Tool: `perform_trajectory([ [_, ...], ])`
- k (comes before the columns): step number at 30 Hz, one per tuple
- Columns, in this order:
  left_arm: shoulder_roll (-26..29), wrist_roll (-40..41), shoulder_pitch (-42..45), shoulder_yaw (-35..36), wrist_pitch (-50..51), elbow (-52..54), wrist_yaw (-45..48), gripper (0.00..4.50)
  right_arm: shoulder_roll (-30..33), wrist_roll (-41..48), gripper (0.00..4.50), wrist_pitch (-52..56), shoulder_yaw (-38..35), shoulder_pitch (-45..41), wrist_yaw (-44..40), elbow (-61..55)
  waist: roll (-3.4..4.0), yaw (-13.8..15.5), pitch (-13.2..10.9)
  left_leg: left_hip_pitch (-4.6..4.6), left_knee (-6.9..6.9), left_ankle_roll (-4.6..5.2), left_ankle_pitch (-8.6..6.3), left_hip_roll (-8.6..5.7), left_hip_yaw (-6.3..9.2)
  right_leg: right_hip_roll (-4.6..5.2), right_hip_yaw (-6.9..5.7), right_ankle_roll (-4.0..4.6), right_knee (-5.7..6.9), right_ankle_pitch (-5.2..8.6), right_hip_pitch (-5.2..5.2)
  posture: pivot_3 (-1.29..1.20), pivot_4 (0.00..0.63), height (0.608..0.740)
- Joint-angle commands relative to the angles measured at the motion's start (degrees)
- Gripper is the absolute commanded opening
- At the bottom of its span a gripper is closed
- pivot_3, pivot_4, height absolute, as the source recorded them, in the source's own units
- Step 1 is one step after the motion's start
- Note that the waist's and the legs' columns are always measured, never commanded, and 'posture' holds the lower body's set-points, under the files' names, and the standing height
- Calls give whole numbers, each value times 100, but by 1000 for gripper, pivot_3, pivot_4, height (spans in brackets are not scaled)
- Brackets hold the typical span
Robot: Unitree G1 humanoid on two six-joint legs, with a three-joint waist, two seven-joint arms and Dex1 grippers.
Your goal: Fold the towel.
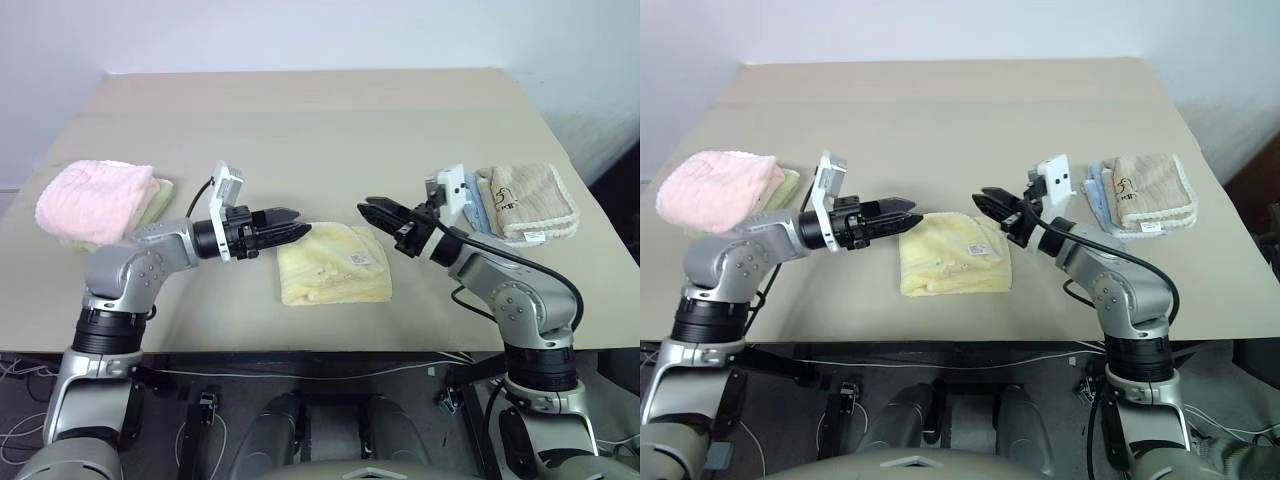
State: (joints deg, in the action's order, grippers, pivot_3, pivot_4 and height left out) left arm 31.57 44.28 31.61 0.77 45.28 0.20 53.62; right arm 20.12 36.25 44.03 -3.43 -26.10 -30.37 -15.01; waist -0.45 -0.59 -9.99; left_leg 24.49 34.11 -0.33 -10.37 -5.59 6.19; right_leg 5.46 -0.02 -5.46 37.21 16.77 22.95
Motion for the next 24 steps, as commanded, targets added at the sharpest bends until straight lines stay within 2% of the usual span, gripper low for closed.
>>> perform_trajectory([
  [1,0,-257,-133,-45,-449,257,208,1476,-137,82,0,-74,105,-219,-81,-46,0,-7,0,0,0,0,0,0,0,0,0,0,0,0,0,0,150,740],
  [5,16,-1090,-322,-539,-1206,16,396,82,-351,-160,0,-222,442,-352,-104,274,1,-22,0,-3,-1,0,0,0,-2,-1,1,0,2,0,0,0,150,740],
  [9,-197,-2177,-577,-1238,-2325,-663,395,34,-616,-575,0,-472,738,-200,40,843,3,-13,3,-7,-2,0,0,0,-3,-2,1,0,3,0,-2,0,150,740],
  [13,-763,-2433,-829,-1371,-2874,-1151,307,34,-641,-1010,0,-785,1179,329,-88,1023,1,45,3,-1,-2,0,0,-3,0,0,0,0,0,-1,2,0,150,740],
  [16,-1096,-2517,-836,-1236,-3114,-1555,133,34,-590,-1514,0,-1226,1281,597,52,1603,4,99,6,-7,5,0,-1,-4,0,1,-2,-2,3,-2,-8,0,150,740],
  [21,-1062,-2808,-912,-1234,-3532,-1852,280,34,-719,-1777,0,-1794,851,449,404,2529,-10,113,23,-106,6,-13,-13,-1,6,0,-10,13,-20,9,-98,0,150,740],
  [24,-940,-2813,-979,-1206,-3497,-1798,438,34,-671,-1735,0,-1906,708,242,352,2689,-13,101,30,-114,7,-14,-13,0,8,0,-9,15,-22,10,-110,0,150,740],
])
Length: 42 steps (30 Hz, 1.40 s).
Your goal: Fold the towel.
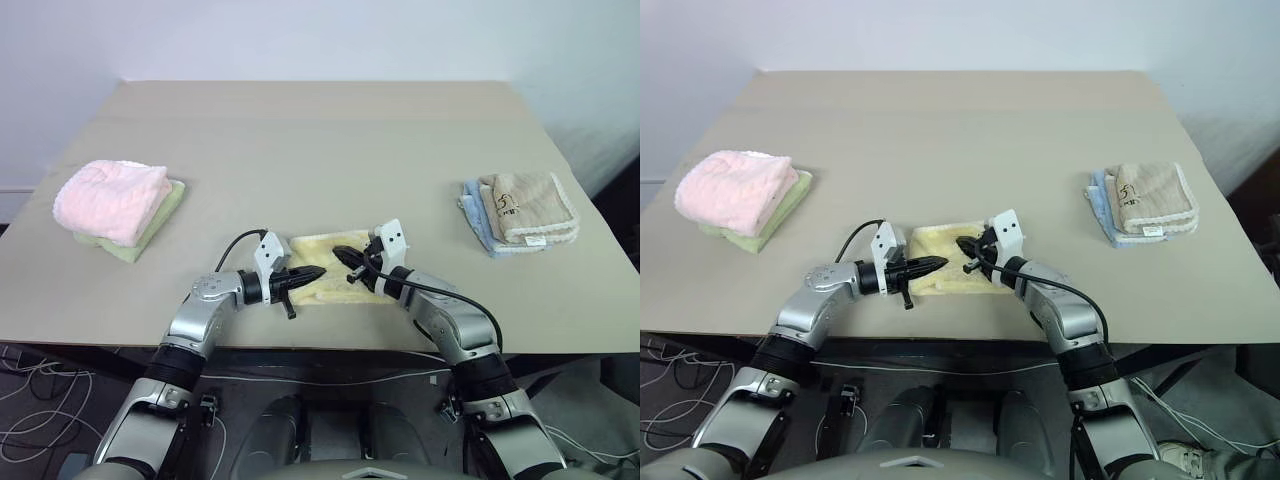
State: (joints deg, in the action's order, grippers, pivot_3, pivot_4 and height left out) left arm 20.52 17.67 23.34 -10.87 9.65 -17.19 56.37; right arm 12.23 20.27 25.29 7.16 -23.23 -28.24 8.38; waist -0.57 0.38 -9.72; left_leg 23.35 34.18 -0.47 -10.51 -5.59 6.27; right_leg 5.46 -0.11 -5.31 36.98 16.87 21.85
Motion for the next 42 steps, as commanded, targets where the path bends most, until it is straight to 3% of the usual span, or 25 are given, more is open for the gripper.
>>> perform_trajectory([
  [1,236,-81,-180,2,100,16,277,7,169,46,170,82,-389,-86,-91,230,-1,5,5,0,0,0,0,0,1,0,0,0,1,0,0,0,150,740],
  [3,319,107,-239,91,215,231,466,0,329,332,564,298,-308,-58,-664,-171,0,-3,5,3,0,1,1,0,3,-1,0,1,4,0,8,0,150,740],
  [6,463,531,-366,232,522,756,827,595,503,431,1534,605,-187,-95,-971,-528,1,-21,4,19,-4,16,10,0,2,-1,0,-13,9,-6,32,0,150,740],
  [11,634,644,-341,476,688,1319,687,2269,762,664,3198,1136,-277,-195,-1275,-1072,4,-25,2,94,-9,17,10,0,2,-2,1,-24,17,-13,88,0,150,740],
  [15,840,983,-337,774,976,1832,757,3603,1358,1232,4474,1889,-293,-79,-1976,-1711,4,-10,-3,105,-3,17,9,-1,2,-1,1,-24,15,-14,94,0,150,740],
  [20,1367,1209,-540,1121,1191,2137,959,3603,1770,1596,4474,2466,-657,-337,-2079,-1582,7,-56,-7,106,-6,18,9,1,1,0,0,-23,12,-13,95,0,150,740],
  [29,1561,1089,-907,1432,956,2036,874,3603,2257,1878,4474,3753,-869,-1127,-2335,-427,8,-100,-15,111,-14,20,8,0,1,2,0,-22,5,-12,100,0,150,740],
  [36,1365,864,-1232,1371,466,1769,826,3603,2441,1806,4474,4334,-675,-1478,-2741,647,9,-100,-17,114,-9,20,8,0,-2,4,2,-22,6,-13,102,0,150,740],
  [42,1254,729,-1371,1387,32,1351,881,3603,2268,1813,4474,4763,-531,-1484,-2819,807,10,-107,-18,116,-11,20,8,0,-3,4,2,-22,6,-13,105,0,150,740],
])
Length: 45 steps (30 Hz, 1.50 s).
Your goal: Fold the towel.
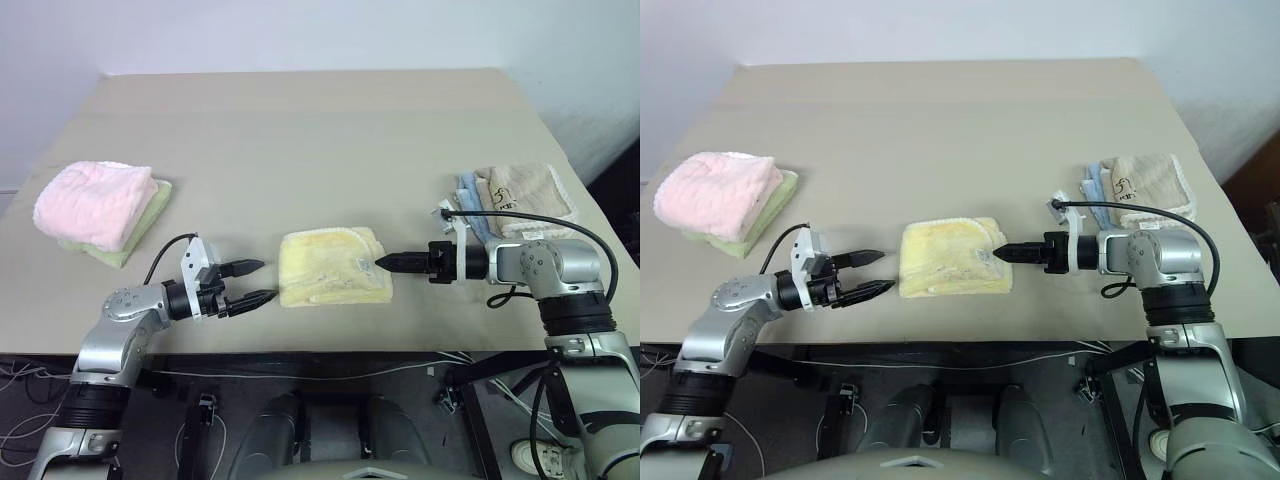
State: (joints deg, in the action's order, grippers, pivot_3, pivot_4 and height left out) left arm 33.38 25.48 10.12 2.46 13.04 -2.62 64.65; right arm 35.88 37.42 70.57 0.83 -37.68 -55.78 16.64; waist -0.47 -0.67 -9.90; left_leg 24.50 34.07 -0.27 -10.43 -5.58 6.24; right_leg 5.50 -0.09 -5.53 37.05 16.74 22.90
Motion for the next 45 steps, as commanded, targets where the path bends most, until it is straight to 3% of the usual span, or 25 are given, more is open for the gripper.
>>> perform_trajectory([
  [1,-39,-88,-80,48,-394,-174,65,3603,-120,65,4474,289,152,-9,-54,6,0,-6,1,-1,0,0,0,0,0,0,0,0,0,0,0,0,150,740],
  [9,-47,-158,-259,16,-621,-225,70,3603,-67,-165,4474,323,442,60,-109,98,-1,-11,2,-3,0,-1,-1,1,0,0,0,0,0,0,-2,0,150,740],
  [17,-39,49,-163,72,-360,176,-19,3603,-732,-11,4474,631,375,-153,52,143,-9,-92,8,-6,-2,-1,-1,12,0,-10,2,0,3,0,-1,0,150,740],
  [28,-41,237,85,13,203,811,-299,3603,-1162,-189,4474,702,313,-594,182,715,-8,-205,8,-10,-2,-1,0,18,-5,-20,7,1,14,-2,3,0,150,740],
  [41,7,233,202,17,574,1080,-481,3652,-1173,-242,106,786,149,-529,330,445,-10,-185,10,-12,8,-3,0,33,-8,-38,13,17,14,-14,0,0,150,740],
  [45,-11,217,254,-49,683,1177,-548,3652,-1102,-153,22,846,25,-387,451,-137,-8,-156,8,-13,10,-5,1,33,-6,-38,12,21,15,-16,0,0,150,740],
])
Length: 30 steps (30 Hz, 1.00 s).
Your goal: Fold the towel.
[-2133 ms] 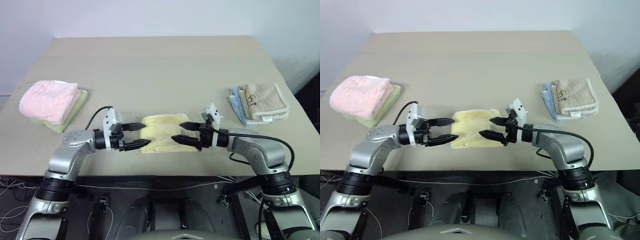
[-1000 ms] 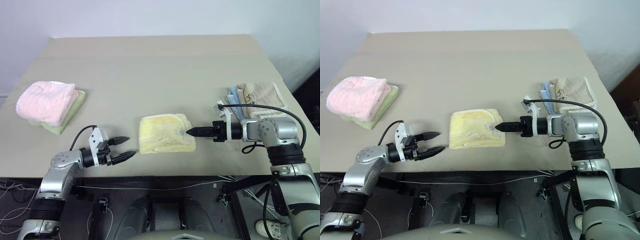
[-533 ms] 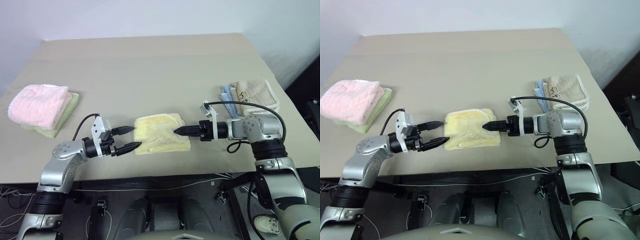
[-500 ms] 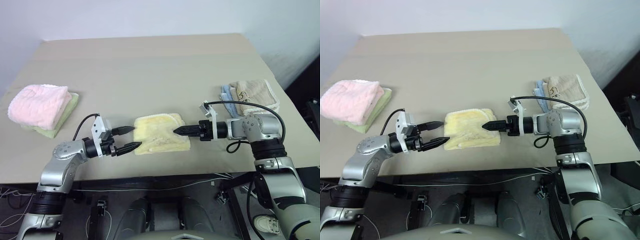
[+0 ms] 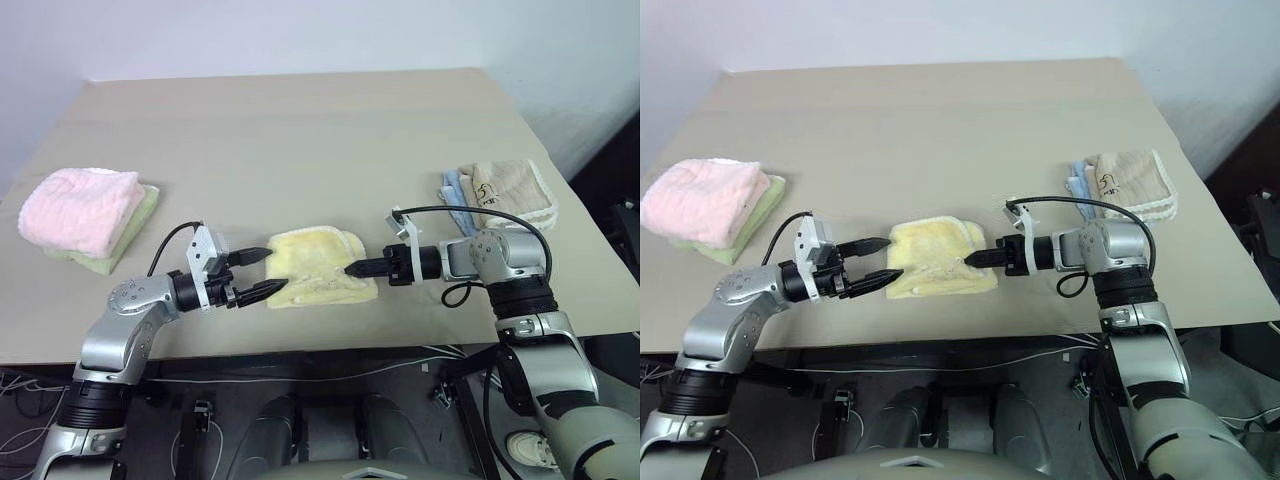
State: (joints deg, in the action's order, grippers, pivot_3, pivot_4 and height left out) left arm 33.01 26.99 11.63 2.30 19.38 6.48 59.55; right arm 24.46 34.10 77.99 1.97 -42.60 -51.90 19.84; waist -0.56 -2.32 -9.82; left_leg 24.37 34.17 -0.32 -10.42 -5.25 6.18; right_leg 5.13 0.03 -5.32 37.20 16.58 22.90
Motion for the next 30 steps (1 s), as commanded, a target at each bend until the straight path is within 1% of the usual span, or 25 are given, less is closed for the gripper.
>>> perform_trajectory([
  [1,22,64,135,-49,85,289,-54,3652,27,315,22,199,-268,135,102,-722,1,16,-1,2,-1,0,0,0,0,0,0,0,0,0,3,0,150,740],
  [4,36,64,279,-87,168,271,-76,3652,-132,718,22,257,-1024,217,400,-1528,5,37,-5,20,-3,0,1,-2,-1,1,1,0,0,0,21,0,150,740],
  [6,52,0,382,-138,181,221,-89,3652,-306,931,22,268,-1599,245,764,-1975,5,50,-6,29,-3,-1,2,-2,-1,1,1,-1,1,0,31,0,150,740],
  [7,76,-67,417,-181,180,209,-107,3652,-426,915,22,57,-1842,301,1059,-2263,5,58,-6,29,-3,-2,2,-2,-1,1,1,-1,1,0,30,0,150,740],
  [10,45,38,486,-178,366,256,-167,3652,-927,653,22,-448,-2669,278,2383,-2701,5,93,-5,28,-4,-2,2,-2,-1,0,1,-1,2,0,29,0,150,740],
  [12,6,86,562,-179,483,253,-211,3652,-1293,796,22,-819,-3340,157,3121,-2912,6,142,-6,27,-4,-3,2,-2,-1,0,2,-1,3,0,30,0,150,740],
  [17,-27,65,762,-316,589,142,-123,3652,-1801,1523,22,-1476,-4400,-200,4390,-3151,16,173,-12,28,-4,-5,4,-5,-3,2,3,-1,3,-1,30,0,150,740],
  [18,-63,81,848,-331,595,60,-108,3652,-1827,1567,22,-1653,-4498,-324,4639,-3132,18,170,-13,28,-4,-5,4,-5,-4,2,3,-1,4,-1,29,0,150,740],
  [20,-124,23,1010,-399,540,-153,-62,3652,-1780,1284,22,-2407,-4522,-566,5020,-3102,22,159,-15,27,-3,-7,7,-5,-4,1,3,-1,9,-1,31,0,150,740],
  [25,-253,-111,1149,-497,323,-544,98,3652,-1383,790,22,-3773,-4486,-804,5485,-2667,24,133,-16,23,-8,-10,10,-3,-9,-5,4,0,15,0,32,0,150,740],
  [30,-369,-253,1227,-551,-17,-969,220,3652,-1246,919,22,-4087,-4575,-607,6008,-2486,25,130,-17,16,-7,-8,11,-2,-18,-6,16,0,25,0,31,0,150,740],
])
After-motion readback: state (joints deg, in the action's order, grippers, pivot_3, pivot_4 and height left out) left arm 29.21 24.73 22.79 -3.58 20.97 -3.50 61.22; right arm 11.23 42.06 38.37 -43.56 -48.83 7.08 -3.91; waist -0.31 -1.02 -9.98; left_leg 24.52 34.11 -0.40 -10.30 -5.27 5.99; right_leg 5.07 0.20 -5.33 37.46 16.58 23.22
